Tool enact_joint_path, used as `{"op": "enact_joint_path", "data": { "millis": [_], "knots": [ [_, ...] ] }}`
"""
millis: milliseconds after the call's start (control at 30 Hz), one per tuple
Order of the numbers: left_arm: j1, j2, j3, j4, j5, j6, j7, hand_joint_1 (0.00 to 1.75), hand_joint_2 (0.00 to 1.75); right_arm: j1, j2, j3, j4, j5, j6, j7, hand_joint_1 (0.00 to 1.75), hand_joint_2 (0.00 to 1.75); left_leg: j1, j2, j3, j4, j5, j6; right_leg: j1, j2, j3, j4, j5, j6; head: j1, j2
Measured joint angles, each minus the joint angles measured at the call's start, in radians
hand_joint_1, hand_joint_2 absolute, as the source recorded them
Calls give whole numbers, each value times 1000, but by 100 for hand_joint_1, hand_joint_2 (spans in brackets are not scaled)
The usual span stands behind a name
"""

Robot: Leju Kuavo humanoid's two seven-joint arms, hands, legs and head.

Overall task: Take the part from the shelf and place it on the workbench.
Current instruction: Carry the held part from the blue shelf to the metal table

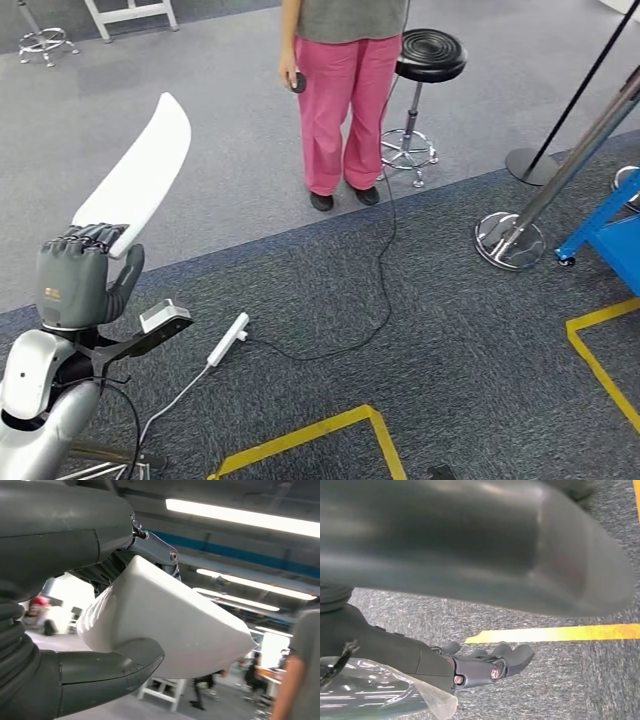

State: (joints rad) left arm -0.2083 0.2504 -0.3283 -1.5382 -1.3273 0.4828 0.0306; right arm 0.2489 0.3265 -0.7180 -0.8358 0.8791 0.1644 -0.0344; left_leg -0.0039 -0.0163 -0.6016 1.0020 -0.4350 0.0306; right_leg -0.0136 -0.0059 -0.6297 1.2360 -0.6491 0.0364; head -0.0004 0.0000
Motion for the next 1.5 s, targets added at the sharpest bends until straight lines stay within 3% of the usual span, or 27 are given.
{"op": "enact_joint_path", "data": {
  "millis": [33, 67, 100, 167, 200, 267, 333, 400, 500, 567, 600, 633, 700, 767, 833, 867, 933, 1000, 1067, 1100, 1133, 1200, 1267, 1333, 1367, 1433, 1500],
  "knots": [
    [1, -1, 0, 0, 0, 0, 0, 175, 175, 3, 0, 1, -1, -1, 0, 1, 0, 0, 0, -14, 1, 0, -1, 1, 0, 3, -32, 50, -8, 1, 1, 0],
    [1, -1, 0, 1, 0, -1, 0, 175, 175, 5, 0, 3, -1, -2, 0, 4, 0, 0, 0, -29, 2, 1, -1, 1, 0, 5, -49, 63, 5, 1, 1, 0],
    [1, -1, 0, 1, 0, -1, 0, 175, 175, 7, 0, 6, -3, -5, 0, 8, 0, 0, 0, -44, 4, 2, -2, 0, 0, 7, -45, 33, 38, 0, 1, 0],
    [1, -2, 0, 1, -1, -1, 0, 175, 175, 9, 0, 16, -8, -14, -1, 18, 0, 0, 2, -72, 9, 6, -7, -7, -4, 42, 3, -99, 120, 0, 1, 0],
    [0, -2, 0, 1, -1, -1, 0, 175, 175, 11, 1, 22, -11, -20, -2, 23, 0, 0, 3, -86, 7, 10, -10, -12, -8, 66, 30, -159, 145, -1, 1, 0],
    [0, -2, 1, 2, 0, 0, 0, 175, 175, 17, 2, 34, -15, -32, -2, 33, 0, 0, 5, -110, -1, 16, -11, -23, -9, 92, 55, -206, 150, -5, 0, 0],
    [5, 2, 4, 2, 3, 1, 0, 175, 175, 24, 5, 50, -24, -45, -4, 43, 0, 0, 11, -131, -7, 16, -8, -35, -7, 71, 61, -211, 151, -15, 1, 0],
    [8, 7, 9, 3, 7, 2, 0, 175, 175, 29, 8, 67, -34, -55, -6, 51, 0, 0, 10, -101, -20, 45, -26, -44, -8, 47, 67, -217, 153, -27, -4, 0],
    [4, 9, 12, 6, 8, 2, -1, 175, 175, 35, 9, 83, -41, -62, -8, 59, 0, 0, 8, -11, -103, 221, -111, -54, -2, 3, 74, -220, 147, -41, -13, 0],
    [8, 8, 12, 9, 8, 2, -2, 175, 175, 38, 9, 89, -42, -64, -8, 61, 0, 0, 11, 7, -142, 297, -128, -57, 2, -27, 77, -219, 143, -43, -14, 0],
    [10, 8, 12, 10, 8, 2, -2, 175, 175, 39, 9, 92, -43, -65, -8, 61, 0, 0, 12, 11, -133, 279, -108, -56, 3, -41, 79, -219, 140, -43, -14, 0],
    [11, 9, 13, 10, 7, 2, -3, 175, 175, 39, 9, 95, -44, -67, -8, 62, 0, 0, 11, 19, -105, 224, -74, -53, 4, -55, 83, -219, 137, -42, -14, 0],
    [9, 9, 15, 10, 7, 2, -5, 175, 175, 39, 10, 101, -49, -73, -8, 64, 0, 0, 2, 63, -34, 87, -21, -44, 8, -78, 92, -219, 129, -37, -14, 0],
    [6, 9, 18, 10, 7, 2, -6, 175, 175, 41, 11, 107, -53, -80, -8, 68, 0, 0, -10, 94, -4, 25, -14, -32, 12, -100, 97, -220, 123, -29, -13, 0],
    [5, 11, 21, 10, 7, 2, -6, 175, 175, 44, 11, 116, -59, -88, -9, 71, 0, 0, -14, 75, -4, 19, -15, -21, 13, -123, 104, -224, 118, -20, -12, 0],
    [6, 12, 23, 10, 7, 2, -6, 175, 175, 45, 12, 120, -62, -91, -9, 73, 0, 0, -12, 62, -1, 14, -13, -16, 12, -118, 105, -222, 112, -14, -12, 0],
    [2, 12, 25, 10, 7, 2, -6, 175, 175, 45, 12, 125, -66, -93, -11, 75, 0, 0, -5, 38, 5, 4, -8, -4, 10, -65, 81, -165, 76, -6, -9, 0],
    [0, 10, 26, 10, 7, 1, -7, 175, 175, 49, 12, 126, -67, -94, -14, 78, 0, 0, -2, 13, 7, 3, -8, 2, 8, -8, 11, -29, 17, -6, -4, 0],
    [4, 8, 26, 10, 6, 1, -7, 175, 175, 53, 12, 126, -66, -93, -16, 80, 0, 0, -2, -16, 8, 4, -9, 4, 8, 4, -52, 70, -3, -6, -2, 0],
    [6, 8, 26, 10, 6, 0, -7, 175, 175, 54, 12, 126, -66, -93, -16, 80, 0, 0, -2, -32, 9, 5, -10, 4, 8, 5, -60, 66, 18, -6, -2, 0],
    [7, 8, 26, 10, 6, 0, -7, 175, 175, 53, 12, 126, -66, -92, -16, 80, 0, 0, -1, -47, 11, 6, -11, 2, 7, 10, -47, 21, 56, -7, -2, 0],
    [7, 7, 26, 10, 5, 0, -7, 175, 175, 52, 12, 126, -66, -90, -17, 79, 0, 0, 0, -75, 13, 11, -16, -5, 2, 50, 9, -120, 132, -8, -2, 0],
    [6, 7, 26, 10, 5, 0, -8, 175, 175, 52, 12, 126, -66, -88, -18, 77, 0, 0, 1, -100, 8, 17, -19, -15, -2, 86, 49, -203, 156, -10, -3, 0],
    [9, 8, 27, 10, 4, 1, -8, 175, 175, 50, 12, 125, -66, -86, -20, 76, 0, 0, 5, -123, 0, 17, -15, -26, 0, 76, 59, -212, 152, -17, -4, 0],
    [12, 9, 27, 10, 4, 1, -8, 175, 175, 49, 13, 125, -66, -84, -20, 75, 0, 0, 6, -117, -3, 19, -17, -30, 0, 65, 60, -215, 153, -23, -3, 0],
    [12, 11, 27, 10, 3, 0, -8, 175, 175, 48, 14, 124, -66, -81, -20, 74, 0, 0, 4, -63, -23, 65, -45, -39, -1, 39, 66, -219, 154, -36, -8, 0],
    [11, 10, 27, 10, 3, 0, -8, 175, 175, 50, 14, 123, -66, -80, -20, 74, 0, 0, 4, -4, -78, 183, -105, -47, 2, 11, 70, -220, 150, -45, -13, 0]
  ]
}}
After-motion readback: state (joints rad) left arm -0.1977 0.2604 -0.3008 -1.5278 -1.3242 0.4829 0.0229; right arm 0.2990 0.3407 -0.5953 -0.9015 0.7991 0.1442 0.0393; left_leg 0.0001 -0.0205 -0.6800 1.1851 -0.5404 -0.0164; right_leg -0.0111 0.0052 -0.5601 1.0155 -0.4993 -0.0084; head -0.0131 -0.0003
